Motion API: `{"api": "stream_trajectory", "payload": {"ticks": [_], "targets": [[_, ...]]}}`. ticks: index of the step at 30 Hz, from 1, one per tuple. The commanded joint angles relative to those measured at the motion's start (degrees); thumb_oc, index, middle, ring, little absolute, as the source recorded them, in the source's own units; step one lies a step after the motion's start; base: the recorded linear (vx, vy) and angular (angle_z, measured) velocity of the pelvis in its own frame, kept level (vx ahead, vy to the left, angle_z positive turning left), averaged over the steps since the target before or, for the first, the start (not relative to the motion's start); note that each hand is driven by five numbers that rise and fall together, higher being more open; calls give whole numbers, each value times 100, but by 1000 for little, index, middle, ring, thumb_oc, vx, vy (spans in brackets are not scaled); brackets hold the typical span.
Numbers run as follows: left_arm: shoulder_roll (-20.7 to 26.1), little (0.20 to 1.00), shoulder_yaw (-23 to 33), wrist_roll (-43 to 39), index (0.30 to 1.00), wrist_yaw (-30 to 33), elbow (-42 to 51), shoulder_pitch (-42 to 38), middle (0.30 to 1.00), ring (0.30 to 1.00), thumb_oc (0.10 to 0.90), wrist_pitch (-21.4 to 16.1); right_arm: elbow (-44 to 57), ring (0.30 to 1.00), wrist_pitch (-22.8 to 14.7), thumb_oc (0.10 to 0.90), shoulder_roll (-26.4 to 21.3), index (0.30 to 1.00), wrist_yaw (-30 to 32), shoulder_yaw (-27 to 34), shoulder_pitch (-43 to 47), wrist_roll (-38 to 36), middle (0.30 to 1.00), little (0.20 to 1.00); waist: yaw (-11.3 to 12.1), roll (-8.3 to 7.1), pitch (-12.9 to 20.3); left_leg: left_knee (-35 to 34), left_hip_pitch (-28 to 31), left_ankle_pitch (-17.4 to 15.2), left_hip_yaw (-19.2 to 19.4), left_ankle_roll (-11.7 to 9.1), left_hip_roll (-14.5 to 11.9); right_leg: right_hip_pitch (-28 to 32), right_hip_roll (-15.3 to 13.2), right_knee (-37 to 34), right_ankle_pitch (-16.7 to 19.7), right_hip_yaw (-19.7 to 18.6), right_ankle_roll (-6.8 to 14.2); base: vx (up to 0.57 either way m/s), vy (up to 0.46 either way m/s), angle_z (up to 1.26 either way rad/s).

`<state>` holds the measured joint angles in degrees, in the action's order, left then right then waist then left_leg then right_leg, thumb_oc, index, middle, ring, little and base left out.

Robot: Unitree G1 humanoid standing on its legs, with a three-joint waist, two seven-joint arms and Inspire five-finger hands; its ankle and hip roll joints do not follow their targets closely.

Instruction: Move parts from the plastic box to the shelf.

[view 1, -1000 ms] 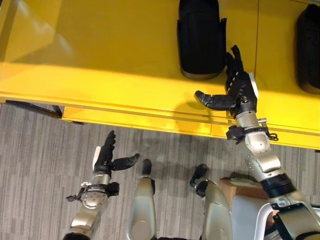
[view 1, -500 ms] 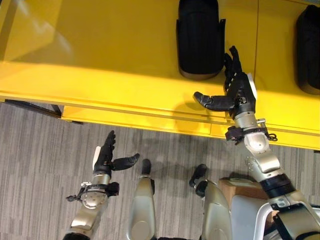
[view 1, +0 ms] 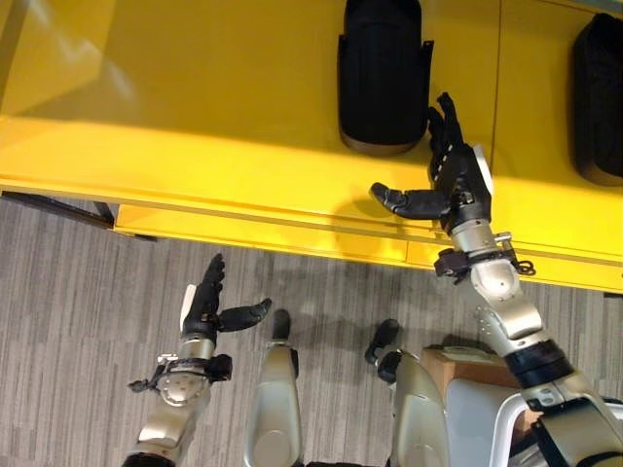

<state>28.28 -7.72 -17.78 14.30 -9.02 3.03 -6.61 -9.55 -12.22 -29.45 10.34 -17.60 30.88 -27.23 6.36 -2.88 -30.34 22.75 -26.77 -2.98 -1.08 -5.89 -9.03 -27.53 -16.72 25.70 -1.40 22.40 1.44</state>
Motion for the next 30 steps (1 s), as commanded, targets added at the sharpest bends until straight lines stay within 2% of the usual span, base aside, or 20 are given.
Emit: {"api": "stream_trajectory", "payload": {"ticks": [1, 10, 14, 15, 21, 22, 23, 24, 25, 30], "targets": [[290, 1000, 187, -69, 1000, 115, 547, 166, 1000, 1000, 900, -454, 460, 1000, 16, 900, 434, 1000, -644, -792, -143, -169, 1000, 1000, 178, -142, 130, -109, 197, -42, -207, 52, -27, 470, -417, -3, 163, -243, 707, 0, 0, 0], [281, 1000, 161, -54, 1000, 129, 547, 150, 1000, 1000, 900, -456, 445, 1000, 20, 900, 436, 1000, -644, -844, -121, -157, 1000, 1000, 174, -136, 125, -96, 195, -47, -204, 58, -14, 471, -436, 5, 169, -244, 709, 0, 0, 0], [294, 1000, 204, -56, 1000, 146, 571, 170, 1000, 1000, 900, -473, 529, 1000, -20, 900, 342, 1000, -452, -656, -116, 58, 1000, 1000, 162, -138, 122, -81, 194, -57, -202, 63, -19, 479, -440, 8, 176, -251, 719, 0, 0, 0], [293, 1000, 223, -44, 1000, 175, 561, 176, 1000, 1000, 900, -475, 646, 1000, -53, 900, 248, 1000, -236, -481, -130, 385, 1000, 1000, 145, -145, 135, -69, 196, -65, -201, 63, -21, 482, -438, 6, 178, -251, 719, 0, 0, 0], [291, 1000, 278, 34, 1000, 249, 584, 177, 1000, 1000, 900, -501, 1042, 1000, -160, 900, 47, 1000, 294, 42, -218, 1244, 1000, 1000, 93, -154, 171, -80, 214, -81, -205, 70, -27, 497, -417, -1, 170, -252, 727, 0, 0, 0], [289, 1000, 293, 99, 1000, 280, 604, 177, 1000, 1000, 900, -513, 1265, 1000, -201, 900, -21, 1000, 572, 276, -269, 1749, 1000, 1000, 73, -160, 195, -88, 223, -89, -207, 73, -36, 507, -404, -12, 167, -256, 735, 0, 0, 0], [291, 1000, 306, 153, 1000, 301, 630, 185, 1000, 1000, 900, -519, 1456, 1000, -243, 900, -55, 1000, 756, 462, -327, 2071, 1000, 1000, 51, -154, 213, -103, 234, -91, -217, 76, -40, 516, -392, -18, 157, -257, 739, 0, 0, 0], [294, 1000, 300, 154, 1000, 302, 631, 185, 1000, 1000, 900, -518, 1471, 1000, -234, 900, -54, 1000, 759, 468, -341, 2079, 1000, 1000, 56, -153, 214, -104, 236, -92, -217, 75, -41, 518, -391, -18, 157, -256, 738, 0, 0, 0], [281, 1000, 316, 249, 1000, 358, 636, 201, 1000, 1000, 900, -538, 1764, 1000, -319, 900, -90, 1000, 1049, 710, -408, 2557, 1000, 1000, 24, -141, 245, -124, 252, -89, -229, 80, -49, 520, -368, -17, 153, -256, 743, 0, 0, 0], [256, 1000, 291, 289, 1000, 462, 607, 204, 1000, 1000, 900, -531, 2192, 1000, -425, 900, 80, 1000, 1230, 813, -530, 2758, 1000, 1000, -15, -140, 366, -241, 368, -38, -259, 72, -96, 602, -303, -52, 119, -244, 741, 3, -6, -1]]}}
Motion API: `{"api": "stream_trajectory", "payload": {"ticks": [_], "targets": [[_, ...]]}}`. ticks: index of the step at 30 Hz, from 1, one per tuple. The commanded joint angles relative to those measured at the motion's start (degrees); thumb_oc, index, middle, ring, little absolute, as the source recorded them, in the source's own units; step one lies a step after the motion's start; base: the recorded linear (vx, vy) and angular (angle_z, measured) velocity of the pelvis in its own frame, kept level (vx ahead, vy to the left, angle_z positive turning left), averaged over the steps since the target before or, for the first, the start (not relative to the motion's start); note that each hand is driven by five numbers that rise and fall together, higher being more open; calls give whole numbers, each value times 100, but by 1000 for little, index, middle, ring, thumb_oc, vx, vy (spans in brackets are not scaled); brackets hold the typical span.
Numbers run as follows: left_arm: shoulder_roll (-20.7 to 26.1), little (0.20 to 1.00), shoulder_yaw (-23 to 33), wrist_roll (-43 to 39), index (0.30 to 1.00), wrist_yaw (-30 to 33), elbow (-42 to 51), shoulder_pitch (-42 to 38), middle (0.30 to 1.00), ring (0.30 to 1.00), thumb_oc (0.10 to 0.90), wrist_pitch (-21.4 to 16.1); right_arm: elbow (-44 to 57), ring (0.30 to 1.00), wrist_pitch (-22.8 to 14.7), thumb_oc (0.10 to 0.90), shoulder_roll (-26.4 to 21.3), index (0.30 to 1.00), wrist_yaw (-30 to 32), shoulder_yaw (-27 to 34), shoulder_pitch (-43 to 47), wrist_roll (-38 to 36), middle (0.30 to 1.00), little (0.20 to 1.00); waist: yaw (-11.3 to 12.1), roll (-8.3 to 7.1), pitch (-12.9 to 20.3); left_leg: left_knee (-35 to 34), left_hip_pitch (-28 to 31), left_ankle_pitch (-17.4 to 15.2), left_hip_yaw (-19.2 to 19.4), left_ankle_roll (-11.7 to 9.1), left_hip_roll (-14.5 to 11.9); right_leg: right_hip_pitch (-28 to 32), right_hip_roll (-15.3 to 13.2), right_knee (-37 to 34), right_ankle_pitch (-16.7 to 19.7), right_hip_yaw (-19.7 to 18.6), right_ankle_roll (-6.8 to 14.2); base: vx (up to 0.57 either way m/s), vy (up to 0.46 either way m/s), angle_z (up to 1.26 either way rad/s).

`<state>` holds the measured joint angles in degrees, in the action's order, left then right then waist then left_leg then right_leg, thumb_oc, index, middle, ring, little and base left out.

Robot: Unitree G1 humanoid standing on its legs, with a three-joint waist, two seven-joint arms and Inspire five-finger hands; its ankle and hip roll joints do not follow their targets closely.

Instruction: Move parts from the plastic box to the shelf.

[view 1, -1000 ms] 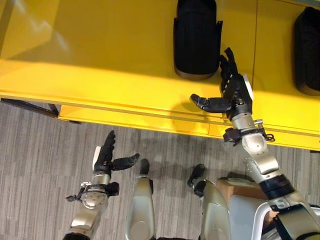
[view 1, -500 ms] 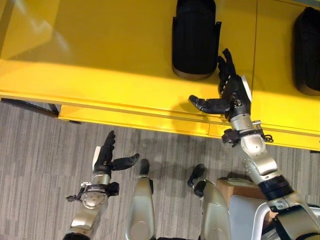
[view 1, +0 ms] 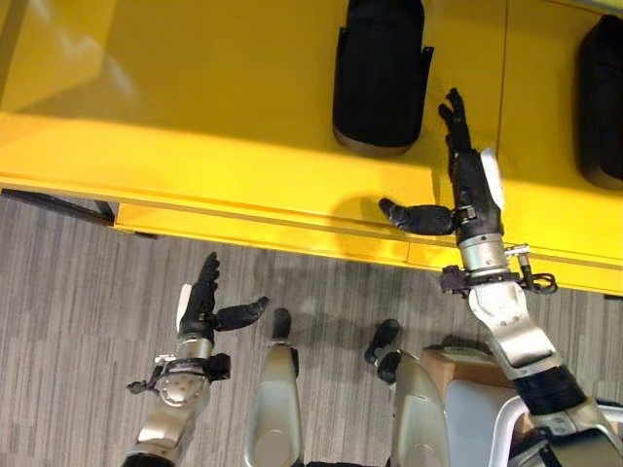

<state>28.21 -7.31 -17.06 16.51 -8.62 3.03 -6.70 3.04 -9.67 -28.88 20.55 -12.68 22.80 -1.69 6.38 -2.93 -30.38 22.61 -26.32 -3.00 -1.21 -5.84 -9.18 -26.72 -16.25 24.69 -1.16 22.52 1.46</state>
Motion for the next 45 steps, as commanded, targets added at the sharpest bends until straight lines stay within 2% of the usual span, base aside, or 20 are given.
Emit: {"api": "stream_trajectory", "payload": {"ticks": [1, 6, 8, 13, 14, 16, 18, 20, 21, 22, 23, 24, 26, 27, 29, 36, 37, 41, 42, 45], "targets": [[271, 1000, 252, 222, 1000, 234, 574, 202, 1000, 1000, 900, -516, 987, 1000, -698, 900, 25, 1000, 193, 309, 265, 202, 1000, 1000, -24, -131, 399, -278, 361, -17, -247, 57, -98, 540, -337, 40, 87, -246, 736, 17, -41, -4], [251, 1000, 274, 190, 1000, 238, 480, 221, 1000, 1000, 900, -517, 1036, 1000, -755, 900, 86, 1000, 49, 157, 170, 34, 1000, 1000, -48, -141, 565, -711, 585, 228, -277, -5, -191, 747, -205, -198, 121, -157, 708, 25, -30, -1], [201, 1000, 288, 138, 1000, 218, 342, 274, 1000, 1000, 900, -539, 1092, 1000, -842, 900, 130, 1000, -95, 41, 18, -214, 1000, 1000, -71, -138, 790, -1363, 954, 584, -289, -79, -403, 1022, 56, -542, 110, -63, 682, 72, -100, -5], [144, 1000, 316, 94, 1000, 196, 201, 356, 1000, 1000, 900, -551, 1116, 1000, -933, 900, 187, 1000, -284, -99, -74, -588, 1000, 1000, -110, -118, 1022, -1988, 1227, 1007, -253, -127, -627, 1179, 329, -917, 166, -16, 639, 60, -66, -6], [82, 1000, 316, 82, 1000, 166, 140, 411, 1000, 1000, 900, -547, 1145, 1000, -986, 900, 209, 1000, -414, -192, -94, -802, 1000, 1000, -113, -79, 1160, -2309, 1346, 1283, -233, -214, -734, 1296, 487, -1181, 174, 3, 631, 52, -78, -19], [-14, 1000, 277, 29, 1000, 137, 64, 401, 1000, 1000, 900, -569, 1113, 1000, -1008, 900, 228, 1000, -463, -281, -60, -915, 1000, 1000, -102, -4, 1283, -2511, 1438, 1571, -162, -341, -839, 1436, 615, -1410, 165, 15, 610, 53, -74, -22], [-42, 1000, 254, 24, 1000, 122, 43, 395, 1000, 1000, 900, -586, 1074, 1000, -1005, 900, 234, 1000, -449, -291, -48, -946, 1000, 1000, -118, 24, 1343, -2511, 1414, 1622, -158, -336, -870, 1459, 645, -1523, 210, 52, 592, 23, -23, -8], [-142, 1000, 196, -77, 1000, 146, 64, 359, 1000, 1000, 900, -636, 926, 1000, -1006, 900, 367, 1000, -506, -473, 87, -1207, 1000, 1000, 21, 62, 1431, -2407, 1543, 1723, -579, -371, -764, 1642, 710, -1806, 301, -131, 588, 42, 7, -4], [-169, 1000, 188, -97, 1000, 147, 77, 358, 1000, 1000, 900, -657, 875, 1000, -1001, 900, 390, 1000, -547, -538, 181, -1282, 1000, 1000, 80, 43, 1452, -2295, 1510, 1652, -977, -336, -594, 1671, 708, -1946, 378, -222, 590, 24, 51, -16], [-225, 1000, 227, -145, 1000, 140, 99, 419, 1000, 1000, 900, -685, 779, 1000, -990, 900, 425, 1000, -617, -658, 303, -1374, 1000, 1000, 180, 16, 1486, -2132, 1556, 1403, -1391, -265, -347, 1679, 714, -2007, 415, -373, 602, 6, 48, -31], [-224, 1000, 233, -146, 1000, 138, 102, 417, 1000, 1000, 900, -684, 770, 1000, -995, 900, 427, 1000, -618, -660, 314, -1377, 1000, 1000, 158, 5, 1494, -2097, 1507, 1411, -1411, -255, -316, 1666, 693, -2026, 444, -360, 609, 18, 80, -61], [-290, 1000, 289, -203, 1000, 90, 137, 478, 1000, 1000, 900, -692, 712, 1000, -966, 900, 547, 1000, -773, -781, 419, -1671, 1000, 1000, 230, -67, 1547, -1712, 1547, 971, -1735, -213, 7, 1649, 642, -2028, 528, -667, 595, 15, 90, -65], [-295, 1000, 316, -224, 1000, 3, 147, 557, 1000, 1000, 900, -687, 646, 1000, -909, 900, 653, 1000, -892, -852, 430, -1859, 1000, 1000, 287, -86, 1598, -1590, 1713, 601, -2035, -135, 282, 1659, 633, -1994, 514, -888, 605, 32, 140, -54], [-313, 1000, 314, -230, 1000, -46, 182, 610, 1000, 1000, 900, -675, 650, 1000, -879, 900, 668, 1000, -961, -839, 401, -1937, 1000, 1000, 277, -63, 1632, -1654, 1774, 451, -2062, -70, 384, 1677, 606, -1968, 508, -930, 614, 13, 208, -62], [-343, 1000, 313, -238, 1000, -160, 257, 737, 1000, 1000, 900, -656, 711, 1000, -798, 900, 684, 1000, -1067, -799, 197, -1970, 1000, 1000, 213, -25, 1722, -1759, 1958, 246, -1926, 58, 506, 1747, 449, -1882, 537, -953, 695, 3, 223, -57], [-150, 1000, 395, -108, 1000, -379, 597, 1065, 1000, 1000, 900, -586, 697, 1000, -608, 900, 776, 1000, -1263, -642, -329, -2135, 1000, 1000, 136, -2, 2003, -1994, 2355, 51, -1606, 395, 901, 1894, 17, -1977, 814, -1104, 954, -31, 222, -10], [-132, 1000, 430, -100, 1000, -433, 704, 1152, 1000, 1000, 900, -578, 696, 1000, -547, 900, 815, 1000, -1321, -606, -452, -2121, 1000, 1000, 117, -24, 2073, -2097, 2470, 41, -1500, 480, 1038, 1905, -142, -1993, 928, -1137, 1045, -71, 316, -39], [-107, 1000, 429, 16, 1000, -512, 864, 1191, 1000, 1000, 900, -540, 766, 1000, -451, 900, 838, 1000, -1386, -493, -664, -1977, 1000, 1000, 49, -110, 2216, -2231, 2660, 1, -1290, 621, 1277, 1939, -420, -2068, 1196, -1215, 1191, -52, 252, -21], [-82, 1000, 411, 105, 1000, -544, 956, 1170, 1000, 1000, 900, -541, 805, 1000, -430, 900, 855, 1000, -1404, -429, -786, -1900, 1000, 1000, -10, -144, 2262, -2235, 2740, -35, -1179, 680, 1402, 1946, -563, -2131, 1379, -1274, 1261, -54, 247, -9], [-96, 1000, 387, 195, 1000, -609, 1030, 1170, 1000, 1000, 900, -528, 824, 1000, -416, 900, 888, 1000, -1433, -390, -905, -1844, 1000, 1000, -73, -184, 2272, -2266, 2847, -90, -1003, 777, 1515, 1874, -690, -2227, 1690, -1417, 1325, -55, 183, -22]]}}
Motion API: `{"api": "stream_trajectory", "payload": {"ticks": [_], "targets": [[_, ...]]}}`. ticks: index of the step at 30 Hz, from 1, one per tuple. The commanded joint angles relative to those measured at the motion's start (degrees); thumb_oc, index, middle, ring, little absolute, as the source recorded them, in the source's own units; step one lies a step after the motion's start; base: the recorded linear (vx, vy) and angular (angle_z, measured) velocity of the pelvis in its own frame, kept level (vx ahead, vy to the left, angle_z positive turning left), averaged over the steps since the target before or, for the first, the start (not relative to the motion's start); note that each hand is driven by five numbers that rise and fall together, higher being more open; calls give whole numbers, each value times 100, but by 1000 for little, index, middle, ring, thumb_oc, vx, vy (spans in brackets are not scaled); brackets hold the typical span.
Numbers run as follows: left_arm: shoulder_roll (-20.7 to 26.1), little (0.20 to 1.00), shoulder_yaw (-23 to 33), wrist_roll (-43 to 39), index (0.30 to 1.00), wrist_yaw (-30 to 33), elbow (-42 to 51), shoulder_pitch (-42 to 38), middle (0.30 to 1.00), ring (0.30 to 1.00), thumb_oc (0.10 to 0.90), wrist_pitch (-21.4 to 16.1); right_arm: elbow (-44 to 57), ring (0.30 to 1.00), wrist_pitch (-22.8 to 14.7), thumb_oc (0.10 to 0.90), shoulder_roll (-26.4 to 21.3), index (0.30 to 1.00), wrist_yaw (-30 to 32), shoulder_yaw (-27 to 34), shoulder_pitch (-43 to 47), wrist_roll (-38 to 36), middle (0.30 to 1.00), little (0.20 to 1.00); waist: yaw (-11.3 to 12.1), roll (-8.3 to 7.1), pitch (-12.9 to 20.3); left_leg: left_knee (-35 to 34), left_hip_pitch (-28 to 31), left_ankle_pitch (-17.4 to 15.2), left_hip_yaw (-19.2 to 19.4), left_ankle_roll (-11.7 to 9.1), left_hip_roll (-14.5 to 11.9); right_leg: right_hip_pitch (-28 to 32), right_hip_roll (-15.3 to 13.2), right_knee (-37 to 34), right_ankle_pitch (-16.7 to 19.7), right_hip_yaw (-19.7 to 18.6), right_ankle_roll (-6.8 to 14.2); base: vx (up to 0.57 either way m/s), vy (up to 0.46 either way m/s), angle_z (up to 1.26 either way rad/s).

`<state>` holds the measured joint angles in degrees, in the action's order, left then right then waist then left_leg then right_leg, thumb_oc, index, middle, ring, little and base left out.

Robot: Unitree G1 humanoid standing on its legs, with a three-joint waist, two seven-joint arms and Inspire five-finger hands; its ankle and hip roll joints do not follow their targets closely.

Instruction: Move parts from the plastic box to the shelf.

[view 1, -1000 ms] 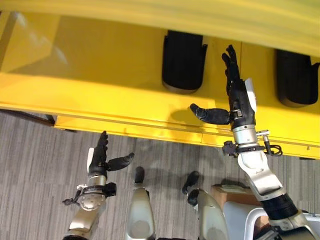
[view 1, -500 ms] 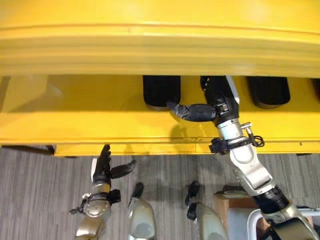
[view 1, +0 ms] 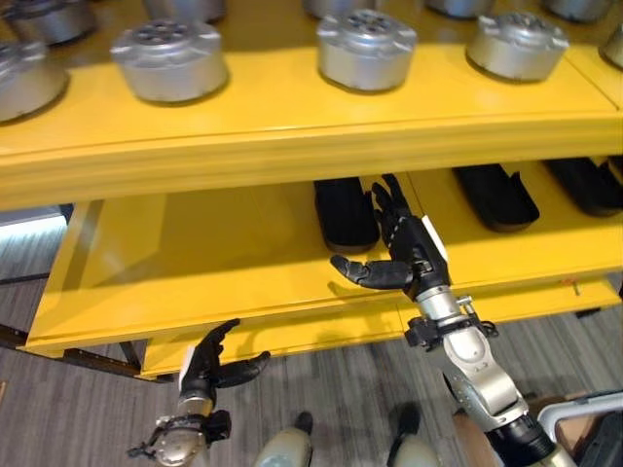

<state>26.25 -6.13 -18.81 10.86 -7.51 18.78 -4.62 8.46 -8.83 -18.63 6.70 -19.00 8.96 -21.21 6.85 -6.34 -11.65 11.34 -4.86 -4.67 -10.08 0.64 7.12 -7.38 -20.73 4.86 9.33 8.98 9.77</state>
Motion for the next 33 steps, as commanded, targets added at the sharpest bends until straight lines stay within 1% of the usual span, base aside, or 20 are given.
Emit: {"api": "stream_trajectory", "payload": {"ticks": [1, 2, 3, 4, 5, 8, 9, 10, 11, 12, 13, 14, 17, 18, 20, 21, 25, 26, 27, 33], "targets": [[73, 1000, 267, 373, 1000, -49, 927, -391, 1000, 1000, 900, -736, 298, 1000, -495, 900, -127, 1000, -67, 241, 430, 97, 1000, 1000, -139, 153, 388, -1149, 737, 72, -59, 162, -89, -89, -255, -276, 745, -108, 507, -43, 96, -45], [72, 1000, 267, 373, 1000, -50, 926, -390, 1000, 1000, 900, -738, 302, 1000, -492, 900, -128, 1000, -67, 241, 426, 97, 1000, 1000, -128, 152, 387, -1151, 740, 72, -47, 164, -89, -91, -254, -281, 751, -120, 508, -53, 61, -57], [61, 1000, 263, 393, 1000, -44, 951, -400, 1000, 1000, 900, -739, 292, 1000, -482, 900, -103, 1000, -74, 216, 445, 103, 1000, 1000, -134, 144, 350, -1141, 743, 76, 12, 192, -81, -165, -256, -255, 881, -155, 515, -73, 61, -56], [70, 1000, 270, 409, 1000, -27, 965, -420, 1000, 1000, 900, -725, 279, 1000, -480, 900, -71, 1000, -57, 190, 501, 110, 1000, 1000, -120, 173, 297, -1119, 748, 95, 81, 228, -109, -240, -253, -170, 848, -31, 485, -179, 156, -44], [57, 1000, 315, 386, 1000, -15, 981, -484, 1000, 1000, 900, -727, 317, 1000, -490, 900, -75, 1000, -74, 170, 535, 120, 1000, 1000, -22, 271, 185, -1079, 724, 148, 272, 271, -164, -223, -324, 184, 509, 535, 370, -191, 163, -34], [22, 1000, 344, 326, 1000, -8, 984, -510, 1000, 1000, 900, -716, 314, 1000, -494, 900, -78, 1000, -88, 130, 565, 125, 1000, 1000, 43, 333, 150, -1058, 687, 201, 564, 321, -260, -5, -383, 749, 107, 1231, 205, -143, 101, -76], [17, 1000, 356, 300, 1000, -7, 1016, -495, 1000, 1000, 900, -713, 302, 1000, -492, 900, -59, 1000, -97, 100, 596, 117, 1000, 1000, 88, 336, 158, -1060, 675, 204, 666, 330, -291, 55, -420, 870, 45, 1391, 196, -83, 29, -97], [14, 1000, 387, 264, 1000, 2, 1057, -477, 1000, 1000, 900, -707, 274, 1000, -495, 900, -38, 1000, -100, 56, 644, 106, 1000, 1000, 175, 347, 172, -1044, 629, 213, 806, 340, -340, 151, -520, 1042, -21, 1691, 191, -29, -11, -84], [19, 1000, 424, 231, 1000, 18, 1090, -449, 1000, 1000, 900, -712, 259, 1000, -496, 900, -23, 1000, -106, 22, 683, 105, 1000, 1000, 235, 364, 194, -1048, 653, 138, 869, 317, -410, 264, -571, 1203, -143, 1801, 261, -42, -28, -107], [12, 1000, 451, 186, 1000, 40, 1143, -414, 1000, 1000, 900, -715, 248, 1000, -493, 900, 4, 1000, -100, -33, 741, 127, 1000, 1000, 303, 361, 201, -1035, 621, 138, 1022, 311, -463, 379, -674, 1293, -154, 2032, 270, -36, -95, -109], [13, 1000, 489, 135, 1000, 38, 1188, -345, 1000, 1000, 900, -707, 209, 1000, -478, 900, 21, 1000, -100, -87, 838, 156, 1000, 1000, 395, 311, 220, -1033, 627, 89, 1242, 278, -516, 572, -747, 1211, -95, 2188, 358, -57, -70, -95], [16, 1000, 494, 132, 1000, 38, 1189, -343, 1000, 1000, 900, -707, 205, 1000, -476, 900, 27, 1000, -97, -91, 845, 158, 1000, 1000, 405, 307, 216, -1033, 636, 82, 1258, 279, -513, 581, -743, 1187, -78, 2179, 369, -32, -100, -80], [4, 1000, 527, 90, 1000, 67, 1183, -346, 1000, 1000, 900, -693, 177, 1000, -445, 900, -9, 1000, -61, -91, 997, 208, 1000, 1000, 501, 202, 284, -994, 521, 132, 1668, 227, -589, 753, -822, 740, 251, 2417, 416, -55, -141, -102], [-9, 1000, 544, 66, 1000, 94, 1136, -371, 1000, 1000, 900, -695, 178, 1000, -440, 900, -35, 1000, -34, -104, 1052, 197, 1000, 1000, 477, 175, 313, -993, 480, 167, 1846, 153, -688, 755, -802, 461, 374, 2360, 466, 3, -267, -64], [-27, 1000, 540, 47, 1000, 108, 1084, -396, 1000, 1000, 900, -701, 192, 1000, -426, 900, -59, 1000, -21, -86, 1036, 200, 1000, 1000, 450, 163, 321, -986, 438, 196, 1890, 99, -772, 770, -713, 311, 334, 2274, 457, 17, -227, -86], [-32, 1000, 581, 18, 1000, 142, 1058, -411, 1000, 1000, 900, -721, 238, 1000, -443, 900, -88, 1000, -15, -71, 1011, 144, 1000, 1000, 353, 161, 309, -1024, 417, 274, 2013, -12, -983, 722, -517, 124, 247, 2140, 427, 27, -252, -103], [-58, 1000, 641, -50, 1000, 162, 1039, -367, 1000, 1000, 900, -761, 338, 1000, -454, 900, -185, 1000, -81, -98, 943, 11, 1000, 1000, 154, 244, 293, -1206, 537, 487, 2286, -271, -1463, 577, -62, -183, -56, 1812, 277, 56, -240, -102], [-58, 1000, 641, -50, 1000, 162, 1039, -367, 1000, 1000, 900, -761, 338, 1000, -454, 900, -186, 1000, -81, -98, 942, 11, 1000, 1000, 156, 245, 293, -1207, 539, 488, 2288, -272, -1464, 577, -60, -183, -56, 1810, 277, 73, -239, -65], [-84, 1000, 623, -69, 1000, 164, 1009, -370, 1000, 1000, 900, -777, 368, 1000, -480, 900, -204, 1000, -99, -127, 937, -43, 1000, 1000, 54, 294, 285, -1301, 588, 630, 2408, -393, -1693, 474, 151, -217, -197, 1711, 198, 72, -243, -55], [-171, 1000, 474, -104, 1000, 144, 891, -517, 1000, 1000, 900, -793, 409, 1000, -619, 900, -332, 1000, -30, -78, 861, -199, 1000, 1000, -305, 470, 216, -1305, 561, 1192, 2592, -738, -2404, 185, 884, -257, -498, 1411, -87, 85, -271, -35]]}}
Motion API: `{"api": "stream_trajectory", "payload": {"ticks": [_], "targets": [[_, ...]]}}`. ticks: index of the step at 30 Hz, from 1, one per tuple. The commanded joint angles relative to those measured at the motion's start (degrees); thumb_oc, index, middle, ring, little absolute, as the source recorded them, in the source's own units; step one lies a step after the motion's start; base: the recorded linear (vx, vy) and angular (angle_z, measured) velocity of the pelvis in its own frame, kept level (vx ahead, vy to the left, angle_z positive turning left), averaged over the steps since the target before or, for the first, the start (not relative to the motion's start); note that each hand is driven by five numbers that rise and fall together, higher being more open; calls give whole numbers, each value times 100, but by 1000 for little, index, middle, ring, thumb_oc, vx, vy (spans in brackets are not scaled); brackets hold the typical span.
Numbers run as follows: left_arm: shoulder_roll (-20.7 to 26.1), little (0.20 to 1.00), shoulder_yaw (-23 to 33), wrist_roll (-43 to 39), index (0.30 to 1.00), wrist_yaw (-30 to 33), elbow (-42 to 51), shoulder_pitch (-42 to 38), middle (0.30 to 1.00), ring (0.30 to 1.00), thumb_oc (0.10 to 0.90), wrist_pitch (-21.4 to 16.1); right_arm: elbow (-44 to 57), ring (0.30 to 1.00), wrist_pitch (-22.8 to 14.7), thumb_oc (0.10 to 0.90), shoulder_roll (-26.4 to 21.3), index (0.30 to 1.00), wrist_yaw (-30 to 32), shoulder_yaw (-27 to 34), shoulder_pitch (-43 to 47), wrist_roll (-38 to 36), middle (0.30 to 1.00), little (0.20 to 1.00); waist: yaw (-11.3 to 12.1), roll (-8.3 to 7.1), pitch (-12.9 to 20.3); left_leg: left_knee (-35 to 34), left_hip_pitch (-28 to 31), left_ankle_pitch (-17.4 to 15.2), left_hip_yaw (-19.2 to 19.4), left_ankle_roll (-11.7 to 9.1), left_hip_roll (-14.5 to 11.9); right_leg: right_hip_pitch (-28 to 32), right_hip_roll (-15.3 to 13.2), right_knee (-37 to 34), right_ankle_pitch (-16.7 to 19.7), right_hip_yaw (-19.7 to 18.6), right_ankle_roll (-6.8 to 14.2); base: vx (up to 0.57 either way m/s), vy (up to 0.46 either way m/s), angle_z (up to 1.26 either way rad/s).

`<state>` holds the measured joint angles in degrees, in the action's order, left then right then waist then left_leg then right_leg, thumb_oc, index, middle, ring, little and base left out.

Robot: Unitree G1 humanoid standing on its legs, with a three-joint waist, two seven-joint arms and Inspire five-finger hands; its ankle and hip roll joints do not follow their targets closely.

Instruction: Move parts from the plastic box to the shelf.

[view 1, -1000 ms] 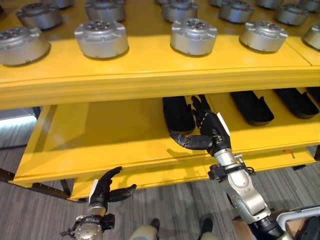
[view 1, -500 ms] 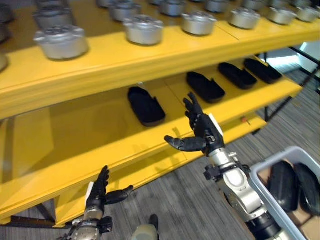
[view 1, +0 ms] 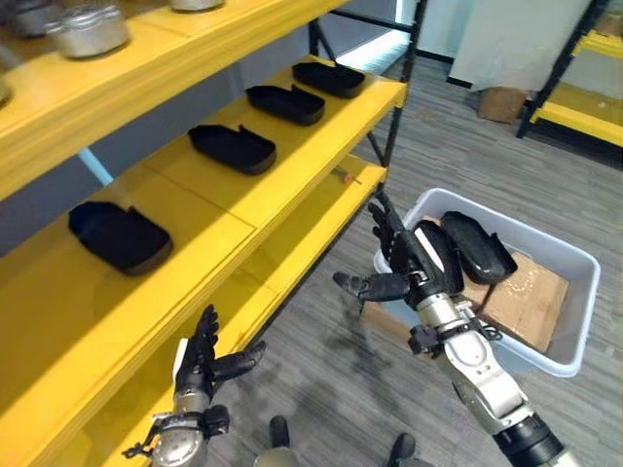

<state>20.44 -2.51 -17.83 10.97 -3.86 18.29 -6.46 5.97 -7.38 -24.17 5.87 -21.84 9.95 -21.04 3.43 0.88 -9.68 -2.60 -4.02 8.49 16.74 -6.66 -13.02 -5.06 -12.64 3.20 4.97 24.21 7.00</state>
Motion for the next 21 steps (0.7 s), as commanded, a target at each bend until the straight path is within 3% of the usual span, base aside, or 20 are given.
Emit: {"api": "stream_trajectory", "payload": {"ticks": [1, 4, 7, 8, 9, 11, 14, 15, 16, 18, 21], "targets": [[400, 1000, 85, -220, 1000, 136, 517, -511, 1000, 1000, 900, -622, 645, 1000, -767, 900, 213, 1000, 66, 195, 799, -227, 1000, 1000, 20, -228, -10, 173, 456, -85, -80, -19, -457, -97, 166, -65, -103, -181, 146, 70, -203, -25], [374, 1000, 52, -207, 1000, 163, 474, -589, 1000, 1000, 900, -611, 594, 1000, -818, 900, 199, 1000, 100, 163, 868, -248, 1000, 1000, -14, -209, -140, 727, 359, 66, -163, -26, -660, -169, 449, 41, -260, -421, -48, 79, -179, -37], [353, 1000, -18, -196, 1000, 172, 442, -650, 1000, 1000, 900, -598, 612, 1000, -853, 900, 145, 1000, 97, 167, 854, -299, 1000, 1000, -7, -209, -254, 1259, 215, 96, -396, -3, -660, -163, 570, 80, -343, -535, -177, 55, -135, -56], [368, 1000, -80, -216, 1000, 186, 408, -737, 1000, 1000, 900, -595, 592, 1000, -859, 900, 109, 1000, 106, 157, 878, -318, 1000, 1000, 87, -262, -353, 1509, -78, 134, -995, 108, -356, -128, 594, 14, -372, -616, -255, 61, -117, -62], [357, 1000, -109, -223, 1000, 193, 407, -735, 1000, 1000, 900, -587, 585, 1000, -877, 900, 109, 1000, 89, 153, 865, -342, 1000, 1000, 215, -316, -414, 1499, -326, -117, -1432, 191, 102, -79, 601, -43, -393, -720, -247, 70, -113, -48], [363, 1000, -122, -222, 1000, 150, 446, -672, 1000, 1000, 900, -576, 650, 1000, -895, 900, 77, 1000, 2, 197, 804, -421, 1000, 1000, 224, -417, -427, 1261, -623, -427, -1707, 295, 493, -25, 611, -132, -404, -771, -211, 102, -56, -26], [375, 1000, -186, -211, 1000, 124, 446, -647, 1000, 1000, 900, -571, 660, 1000, -887, 900, 12, 1000, -46, 234, 747, -470, 1000, 1000, 258, -453, -434, 998, -832, -404, -1861, 280, 644, 43, 607, -191, -409, -837, -180, 129, 34, -31], [382, 1000, -252, -181, 1000, 106, 406, -635, 1000, 1000, 900, -573, 599, 1000, -926, 900, 15, 1000, -63, 231, 709, -451, 1000, 1000, 446, -373, -488, 656, -1300, 20, -2446, 191, 1090, 209, 765, -278, -435, -1008, -186, 193, 68, -27], [383, 1000, -255, -181, 1000, 107, 404, -636, 1000, 1000, 900, -574, 598, 1000, -928, 900, 15, 1000, -63, 233, 706, -451, 1000, 1000, 443, -376, -495, 643, -1283, 22, -2450, 190, 1095, 224, 760, -281, -442, -1003, -185, 179, 75, -21], [379, 1000, -260, -150, 1000, 94, 390, -648, 1000, 1000, 900, -574, 611, 1000, -930, 900, 30, 1000, -102, 212, 712, -410, 1000, 1000, 553, -306, -492, 416, -1344, 182, -2895, 196, 1327, 299, 910, -299, -500, -1243, -177, 114, 89, -39], [412, 1000, -299, -134, 1000, 8, 427, -674, 1000, 1000, 900, -602, 589, 1000, -881, 900, 69, 1000, -258, 177, 676, -408, 1000, 1000, 504, -292, -374, 259, -1068, 104, -2993, 254, 1297, 377, 965, -273, -579, -1463, -157, 114, 116, -90]]}}
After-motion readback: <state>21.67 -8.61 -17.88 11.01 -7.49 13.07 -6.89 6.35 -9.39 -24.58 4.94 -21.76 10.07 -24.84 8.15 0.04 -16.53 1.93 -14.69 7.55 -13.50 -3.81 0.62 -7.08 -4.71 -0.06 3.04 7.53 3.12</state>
